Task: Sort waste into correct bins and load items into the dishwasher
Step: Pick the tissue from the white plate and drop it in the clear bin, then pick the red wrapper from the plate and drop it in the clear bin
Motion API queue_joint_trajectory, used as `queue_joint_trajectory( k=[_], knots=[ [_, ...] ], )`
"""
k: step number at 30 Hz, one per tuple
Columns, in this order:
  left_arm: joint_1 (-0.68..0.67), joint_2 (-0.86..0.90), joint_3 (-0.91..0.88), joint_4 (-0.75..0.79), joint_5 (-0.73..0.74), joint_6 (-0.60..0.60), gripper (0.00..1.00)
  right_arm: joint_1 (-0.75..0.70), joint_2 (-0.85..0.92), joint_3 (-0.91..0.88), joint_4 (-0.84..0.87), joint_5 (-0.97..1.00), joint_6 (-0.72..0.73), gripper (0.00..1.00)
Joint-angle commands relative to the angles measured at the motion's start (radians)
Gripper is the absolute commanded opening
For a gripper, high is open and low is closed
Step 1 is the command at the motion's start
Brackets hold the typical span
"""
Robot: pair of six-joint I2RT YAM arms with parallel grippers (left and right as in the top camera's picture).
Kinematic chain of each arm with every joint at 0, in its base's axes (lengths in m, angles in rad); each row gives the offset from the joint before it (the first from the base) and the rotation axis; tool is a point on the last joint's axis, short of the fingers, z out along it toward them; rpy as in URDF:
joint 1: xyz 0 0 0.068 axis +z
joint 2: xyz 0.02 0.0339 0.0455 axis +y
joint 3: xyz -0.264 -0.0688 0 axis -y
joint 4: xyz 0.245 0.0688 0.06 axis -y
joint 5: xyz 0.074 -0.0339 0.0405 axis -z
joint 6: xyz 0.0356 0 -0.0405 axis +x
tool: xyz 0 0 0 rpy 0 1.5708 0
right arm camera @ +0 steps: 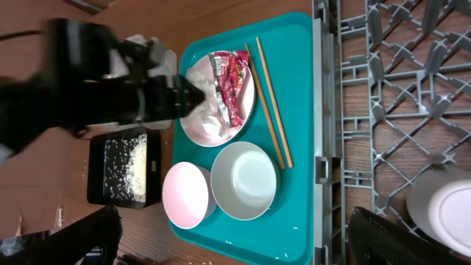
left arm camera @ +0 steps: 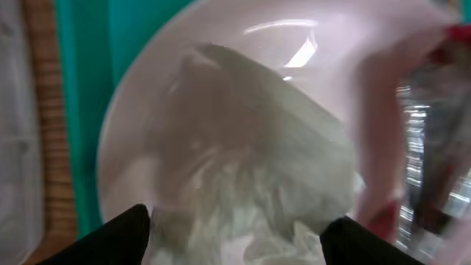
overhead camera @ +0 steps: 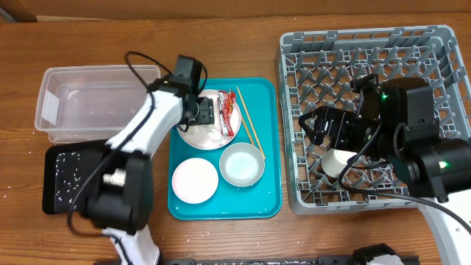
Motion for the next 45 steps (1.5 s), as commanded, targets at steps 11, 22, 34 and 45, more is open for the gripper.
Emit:
queue_joint_trajectory(
  k=[11,22,34,45],
  knots=[
    [0.020,-0.077,0.168,-0.199,0.020,-0.025,0.04,0.005,-0.006,0.009,0.005,-0.005,-0.011,1.00],
    [0.288,-0.165,0.251,-0.324,-0.238,-0.061,0.09,0.005,-0.006,0.009,0.003,-0.005,-0.010,1.00],
    [0.132,-0.150,0.328,-0.320,-0.004,0.073,0.77,0.005,-0.006,0.009,0.002,-0.005,-0.010,1.00],
    [-0.116,0.167,0.301,-0.188,-0.022,0.043,0.64,0.005,-0.006,0.009,0.002,-0.005,-0.010,1.00]
  ],
)
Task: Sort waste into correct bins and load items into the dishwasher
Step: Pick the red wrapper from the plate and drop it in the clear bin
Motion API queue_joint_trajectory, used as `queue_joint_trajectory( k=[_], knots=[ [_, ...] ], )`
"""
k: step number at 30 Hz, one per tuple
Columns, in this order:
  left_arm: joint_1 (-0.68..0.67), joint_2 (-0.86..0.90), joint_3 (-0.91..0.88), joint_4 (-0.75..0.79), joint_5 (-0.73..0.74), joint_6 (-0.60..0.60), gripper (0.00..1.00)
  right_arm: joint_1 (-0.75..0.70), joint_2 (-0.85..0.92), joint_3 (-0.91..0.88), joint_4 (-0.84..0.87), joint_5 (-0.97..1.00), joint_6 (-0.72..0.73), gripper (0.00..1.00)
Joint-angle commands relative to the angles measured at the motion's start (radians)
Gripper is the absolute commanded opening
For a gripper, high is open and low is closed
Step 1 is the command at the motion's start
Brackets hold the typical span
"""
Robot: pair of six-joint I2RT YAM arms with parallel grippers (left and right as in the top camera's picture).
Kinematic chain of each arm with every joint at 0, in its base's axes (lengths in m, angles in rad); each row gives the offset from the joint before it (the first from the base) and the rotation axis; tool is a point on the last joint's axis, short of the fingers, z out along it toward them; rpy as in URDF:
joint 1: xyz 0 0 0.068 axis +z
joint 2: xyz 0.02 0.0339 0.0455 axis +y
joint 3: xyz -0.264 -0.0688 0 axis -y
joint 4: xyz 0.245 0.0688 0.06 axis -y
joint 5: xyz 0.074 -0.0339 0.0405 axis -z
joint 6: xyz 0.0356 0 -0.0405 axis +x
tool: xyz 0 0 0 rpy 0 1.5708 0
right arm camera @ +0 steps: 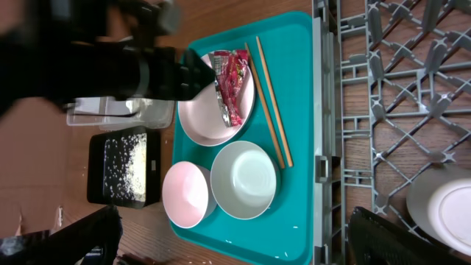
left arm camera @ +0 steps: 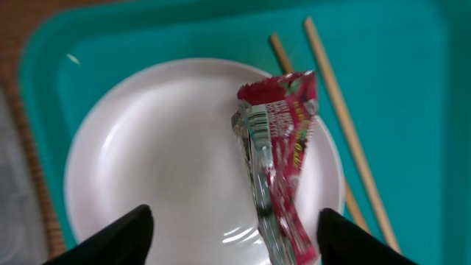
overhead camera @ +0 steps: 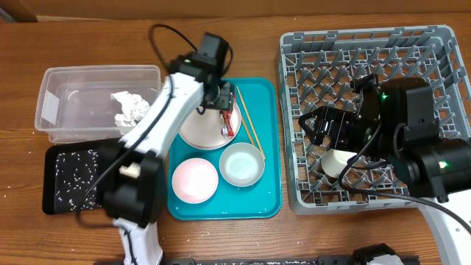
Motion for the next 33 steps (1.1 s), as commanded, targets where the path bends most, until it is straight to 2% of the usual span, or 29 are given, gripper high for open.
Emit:
queue_joint_trajectory(
  k=[1,2,4,6,7,9,11,14,15,19,23,25,26,28,29,30,33],
  knots=[
    [-0.002,0.103,-0.003,0.012,0.037,-0.025,0.57,0.005,-0.006,0.009,0.004,-0.005,-0.010,1.00],
    [0.000,0.116,-0.003,0.018,0.060,-0.025,0.53,0.005,-0.006,0.009,0.004,-0.005,-0.010,1.00],
    [0.000,0.122,-0.003,0.022,0.075,-0.024,0.38,0.005,-0.006,0.009,0.004,-0.005,-0.010,1.00],
    [0.000,0.121,-0.002,0.022,0.075,-0.024,0.19,0.005,-0.006,0.009,0.004,-0.005,-0.010,1.00],
    [0.000,0.119,-0.001,0.019,0.079,-0.024,0.04,0.005,-0.006,0.009,0.004,-0.005,-0.010,1.00],
    [0.000,0.119,0.000,0.014,0.097,-0.024,0.04,0.005,-0.006,0.009,0.004,-0.005,-0.010,1.00],
    [0.000,0.108,0.011,-0.004,0.116,-0.025,0.27,0.005,-0.006,0.009,0.001,-0.005,-0.010,1.00],
    [0.000,0.072,0.034,-0.012,0.119,-0.033,0.49,0.005,-0.006,0.009,-0.004,-0.005,-0.011,1.00],
    [0.000,0.055,0.034,-0.007,0.118,-0.032,0.60,0.005,-0.006,0.009,-0.009,-0.005,-0.014,1.00],
    [-0.004,0.075,0.026,-0.004,0.118,-0.032,0.64,0.005,-0.006,0.009,-0.012,-0.005,-0.014,1.00],
    [-0.016,0.133,0.015,0.000,0.117,-0.016,0.61,0.005,-0.006,0.009,-0.012,-0.005,-0.014,1.00],
    [-0.021,0.164,0.015,0.000,0.116,-0.016,0.55,0.005,-0.006,0.009,-0.012,-0.005,-0.014,1.00],
    [-0.021,0.179,0.015,-0.005,0.116,-0.017,0.43,0.005,-0.006,0.009,-0.012,-0.005,-0.014,1.00],
    [-0.021,0.186,0.015,-0.012,0.117,-0.018,0.24,0.005,-0.006,0.009,-0.013,-0.005,-0.014,1.00],
    [-0.021,0.186,0.015,-0.014,0.116,-0.018,0.17,0.005,-0.006,0.009,-0.013,-0.005,-0.014,1.00],
    [-0.021,0.184,0.016,-0.016,0.116,-0.018,0.06,0.005,-0.006,0.009,-0.013,-0.005,-0.013,1.00],
    [-0.016,0.166,0.047,-0.071,0.106,-0.025,0.04,0.005,-0.006,0.009,-0.013,-0.005,-0.014,1.00]
  ],
)
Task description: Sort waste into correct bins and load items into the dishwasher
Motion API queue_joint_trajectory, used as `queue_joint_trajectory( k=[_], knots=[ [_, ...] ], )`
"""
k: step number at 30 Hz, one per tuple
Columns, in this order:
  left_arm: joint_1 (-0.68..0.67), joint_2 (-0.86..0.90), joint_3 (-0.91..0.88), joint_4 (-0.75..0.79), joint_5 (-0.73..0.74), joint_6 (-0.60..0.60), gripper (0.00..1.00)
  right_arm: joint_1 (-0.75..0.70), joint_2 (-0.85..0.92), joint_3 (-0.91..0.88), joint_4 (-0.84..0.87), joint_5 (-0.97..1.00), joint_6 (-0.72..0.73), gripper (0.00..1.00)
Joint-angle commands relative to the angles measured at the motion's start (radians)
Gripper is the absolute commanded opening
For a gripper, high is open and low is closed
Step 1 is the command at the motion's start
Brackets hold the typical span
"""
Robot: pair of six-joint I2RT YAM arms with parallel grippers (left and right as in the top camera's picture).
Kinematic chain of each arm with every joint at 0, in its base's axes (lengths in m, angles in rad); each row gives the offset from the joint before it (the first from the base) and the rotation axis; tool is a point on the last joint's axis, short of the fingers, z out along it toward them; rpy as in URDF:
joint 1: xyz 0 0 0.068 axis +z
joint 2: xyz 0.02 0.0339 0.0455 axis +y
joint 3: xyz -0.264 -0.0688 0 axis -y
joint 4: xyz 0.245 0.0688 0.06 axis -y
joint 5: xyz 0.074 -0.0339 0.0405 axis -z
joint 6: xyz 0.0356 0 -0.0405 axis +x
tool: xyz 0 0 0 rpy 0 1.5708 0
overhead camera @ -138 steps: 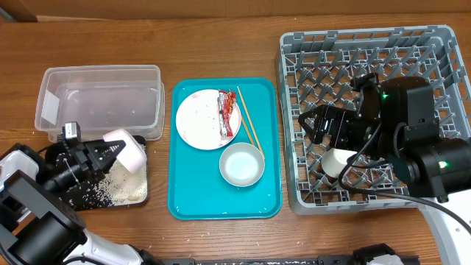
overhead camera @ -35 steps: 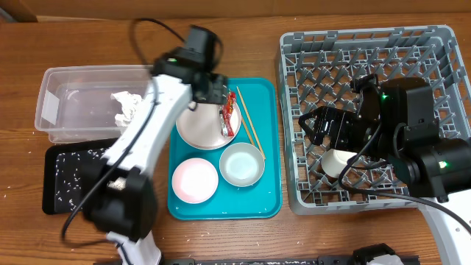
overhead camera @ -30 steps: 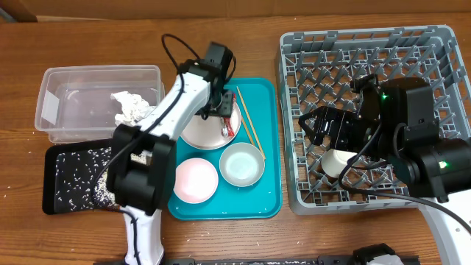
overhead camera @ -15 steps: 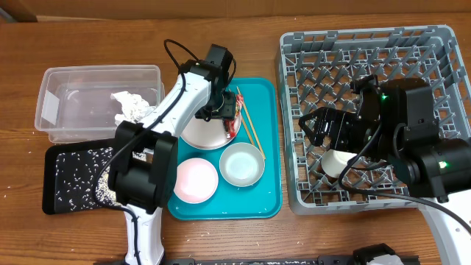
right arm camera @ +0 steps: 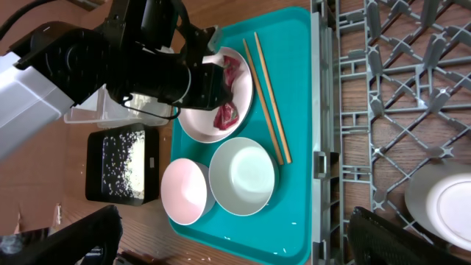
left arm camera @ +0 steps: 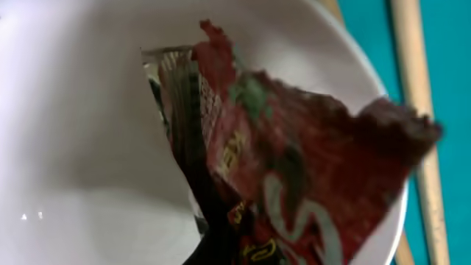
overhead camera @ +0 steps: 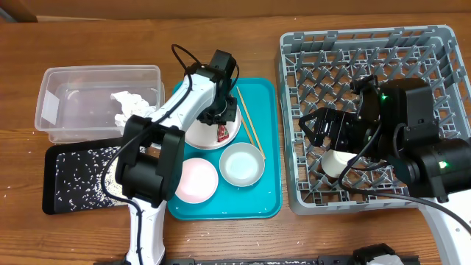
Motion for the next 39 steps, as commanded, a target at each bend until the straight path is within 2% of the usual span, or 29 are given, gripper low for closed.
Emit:
queue_joint_trajectory(
  k=[1,6,10,14,15,16,17,18,22,25,29,32,34,39],
  knots=[
    [0.002,-0.024,0.058,-0.065,-0.013,-0.002,0.04,0.005,-0.006,0.009,0.000,-0.005,-0.010,1.00],
    [0.070,-0.182,0.181,-0.276,-0.194,-0.104,0.04,0.005,-0.006,0.009,-0.002,-0.005,-0.010,1.00],
    [0.164,-0.280,0.183,-0.296,-0.234,-0.122,0.04,0.005,-0.006,0.009,-0.004,-0.005,-0.010,1.00],
    [0.348,-0.276,0.159,-0.272,-0.230,-0.121,0.05,0.005,-0.006,0.009,-0.005,-0.005,-0.010,1.00],
    [0.389,-0.250,0.147,-0.249,-0.220,-0.094,0.27,0.005,-0.006,0.009,-0.005,-0.005,-0.010,1.00],
    [0.408,-0.230,0.147,-0.242,-0.217,-0.079,0.56,0.005,-0.006,0.009,-0.005,-0.005,-0.010,1.00],
    [0.418,-0.218,0.147,-0.240,-0.216,-0.067,0.72,0.005,-0.006,0.009,-0.005,-0.005,-0.010,1.00],
    [0.426,-0.213,0.147,-0.241,-0.216,-0.061,0.84,0.005,-0.006,0.009,-0.005,-0.005,-0.010,1.00],
    [0.428,-0.249,0.165,-0.270,-0.208,-0.060,0.87,0.005,-0.006,0.009,-0.005,-0.005,-0.010,1.00],
    [0.386,-0.373,0.175,-0.293,-0.104,0.004,0.85,0.005,-0.006,0.009,-0.013,-0.005,-0.010,1.00],
    [0.229,-0.516,0.175,-0.340,-0.079,0.056,0.85,0.005,-0.006,0.009,-0.035,-0.001,-0.013,1.00],
    [0.151,-0.537,0.175,-0.382,-0.087,0.049,0.85,0.005,-0.006,0.009,-0.038,-0.001,-0.014,1.00],
    [0.098,-0.537,0.175,-0.445,-0.090,-0.004,0.77,0.005,-0.006,0.009,-0.043,-0.001,-0.014,1.00],
    [0.065,-0.587,0.175,-0.495,-0.096,-0.056,0.76,0.005,-0.006,0.009,-0.053,-0.001,-0.013,1.00]
  ],
)
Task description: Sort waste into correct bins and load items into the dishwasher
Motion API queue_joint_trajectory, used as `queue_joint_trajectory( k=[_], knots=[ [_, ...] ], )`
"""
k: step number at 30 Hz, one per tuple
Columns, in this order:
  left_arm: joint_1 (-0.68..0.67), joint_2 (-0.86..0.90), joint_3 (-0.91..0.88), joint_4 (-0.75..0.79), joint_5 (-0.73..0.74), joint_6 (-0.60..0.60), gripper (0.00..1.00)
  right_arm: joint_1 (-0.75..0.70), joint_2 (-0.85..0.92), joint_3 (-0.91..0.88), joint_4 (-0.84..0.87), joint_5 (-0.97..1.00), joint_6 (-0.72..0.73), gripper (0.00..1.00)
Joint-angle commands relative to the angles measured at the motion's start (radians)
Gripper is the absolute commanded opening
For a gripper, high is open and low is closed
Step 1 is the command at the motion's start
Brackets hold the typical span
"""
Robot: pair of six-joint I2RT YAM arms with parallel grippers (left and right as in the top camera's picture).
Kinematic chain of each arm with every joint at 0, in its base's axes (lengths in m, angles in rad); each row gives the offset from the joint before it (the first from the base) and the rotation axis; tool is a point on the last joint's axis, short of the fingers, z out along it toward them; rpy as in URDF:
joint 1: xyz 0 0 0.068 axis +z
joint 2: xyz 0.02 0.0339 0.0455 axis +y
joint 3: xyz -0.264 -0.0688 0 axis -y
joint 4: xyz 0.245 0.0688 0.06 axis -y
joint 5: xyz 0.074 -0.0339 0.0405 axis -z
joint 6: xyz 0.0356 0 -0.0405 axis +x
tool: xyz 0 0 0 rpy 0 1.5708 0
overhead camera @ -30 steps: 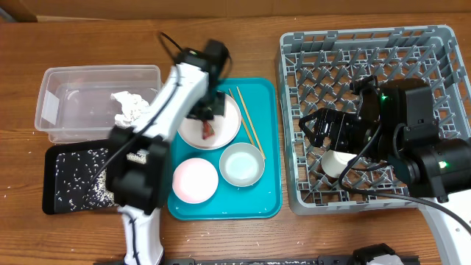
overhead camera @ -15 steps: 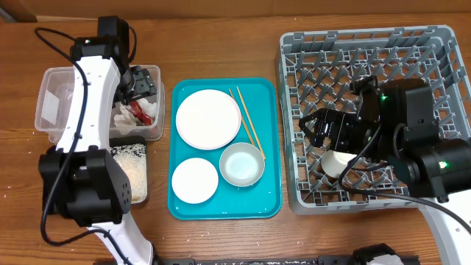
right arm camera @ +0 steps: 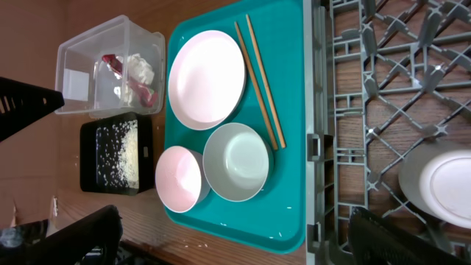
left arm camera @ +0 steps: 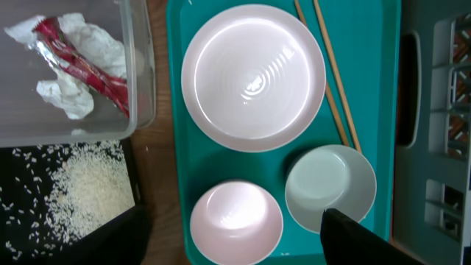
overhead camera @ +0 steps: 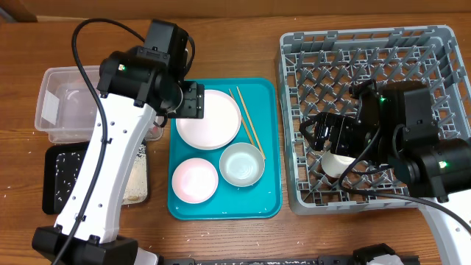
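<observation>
A teal tray [overhead camera: 221, 206] holds a bare pale pink plate [overhead camera: 211, 119], two chopsticks [overhead camera: 246, 126], a pale green bowl [overhead camera: 242, 164] and a pink bowl [overhead camera: 195, 179]. The clear bin [overhead camera: 59, 103] contains a crumpled tissue [left arm camera: 70, 103] and a red wrapper [left arm camera: 81, 62]. My left gripper [left arm camera: 234, 221] hangs open high above the tray's left side, holding nothing. My right gripper [right arm camera: 232, 221] is open and empty, over the grey dish rack [overhead camera: 368, 59], beside a white dish [right arm camera: 441, 184] that stands in it.
A black tray [overhead camera: 59, 184] with scattered rice lies in front of the clear bin, left of the teal tray. The dish rack fills the table's right side. Wooden tabletop shows along the front edge.
The red wrapper has gone from the plate into the clear bin beside the tissue. My left gripper, then low over the plate, is now high and open. The right arm has barely shifted.
At first my left gripper was down at the tissue on the plate, the wrapper beside it. Then the tissue lay in the clear bin and the gripper was over the wrapper, then close on it. Now both lie in the bin and the plate is bare.
</observation>
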Motion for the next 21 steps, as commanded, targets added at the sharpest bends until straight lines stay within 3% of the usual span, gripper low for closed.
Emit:
queue_joint_trajectory(
  k=[1,6,7,9,11,13,14,21],
  knots=[
    [-0.013,-0.065,0.008,-0.033,-0.011,-0.059,0.75,0.005,-0.006,0.009,0.002,-0.002,-0.006,1.00],
    [-0.041,-0.246,0.007,-0.140,-0.173,-0.159,0.75,0.005,-0.006,0.009,0.011,-0.002,-0.006,1.00],
    [-0.063,-0.309,0.007,-0.163,-0.196,-0.175,0.79,0.005,-0.005,0.009,0.010,-0.002,-0.006,1.00],
    [-0.088,-0.376,0.007,-0.193,-0.190,-0.177,1.00,0.005,-0.005,0.009,0.010,-0.002,-0.006,1.00],
    [-0.098,-0.424,0.008,-0.219,-0.113,-0.177,1.00,0.005,-0.005,0.009,0.010,-0.002,-0.006,1.00],
    [-0.098,-0.462,0.007,-0.221,0.109,-0.177,1.00,0.005,-0.005,0.009,0.010,-0.002,-0.006,1.00],
    [-0.098,-0.469,0.007,-0.221,0.143,-0.177,1.00,0.005,-0.005,0.009,0.010,-0.002,-0.006,1.00],
    [-0.099,-0.464,-0.005,-0.215,-0.001,-0.114,1.00,0.005,-0.005,0.009,0.010,-0.002,-0.006,1.00]
  ],
)
